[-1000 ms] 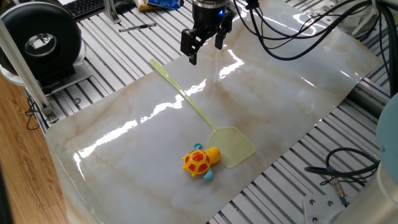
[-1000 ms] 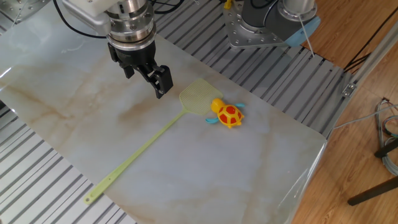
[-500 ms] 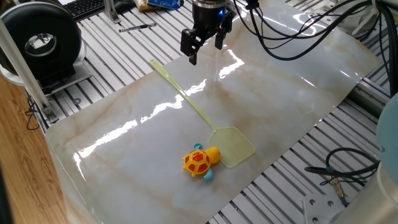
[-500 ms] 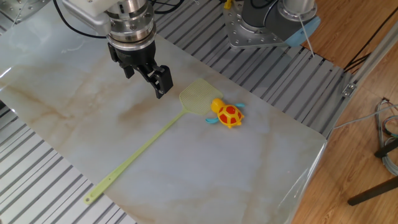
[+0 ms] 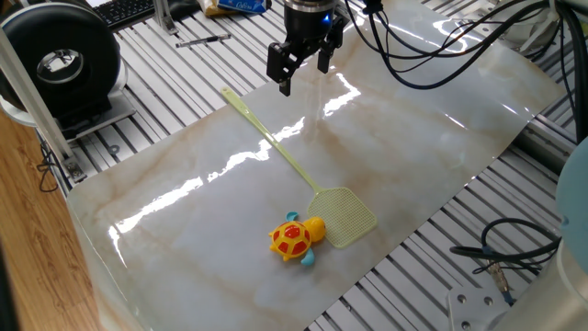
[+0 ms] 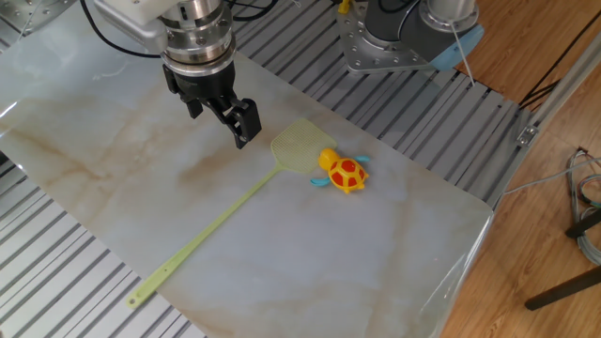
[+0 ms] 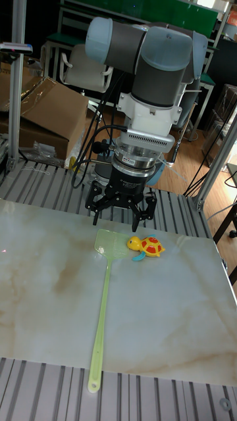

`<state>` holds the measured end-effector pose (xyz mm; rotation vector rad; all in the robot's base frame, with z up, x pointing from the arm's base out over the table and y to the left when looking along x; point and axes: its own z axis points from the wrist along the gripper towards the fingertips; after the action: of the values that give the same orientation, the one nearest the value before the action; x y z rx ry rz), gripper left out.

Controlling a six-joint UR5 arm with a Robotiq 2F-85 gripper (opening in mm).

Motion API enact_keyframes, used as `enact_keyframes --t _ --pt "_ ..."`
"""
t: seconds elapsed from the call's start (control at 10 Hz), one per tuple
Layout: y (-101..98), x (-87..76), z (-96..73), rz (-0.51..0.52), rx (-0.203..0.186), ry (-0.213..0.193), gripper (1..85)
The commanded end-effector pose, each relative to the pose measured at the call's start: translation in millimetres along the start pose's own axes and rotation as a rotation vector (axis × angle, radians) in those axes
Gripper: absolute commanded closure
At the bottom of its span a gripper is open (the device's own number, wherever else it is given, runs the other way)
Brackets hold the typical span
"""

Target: Swat with a flyswatter

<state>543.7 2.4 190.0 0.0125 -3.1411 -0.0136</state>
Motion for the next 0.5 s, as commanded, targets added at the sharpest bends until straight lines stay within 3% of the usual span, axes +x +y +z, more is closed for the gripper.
enact_keyframes --t 0.0,0.4 --pt "-4.3 -86.3 -14.7 -0.026 0.030 -0.338 84.3" --pt "-3.5 -87.7 -13.3 -0.029 0.031 -0.346 84.3"
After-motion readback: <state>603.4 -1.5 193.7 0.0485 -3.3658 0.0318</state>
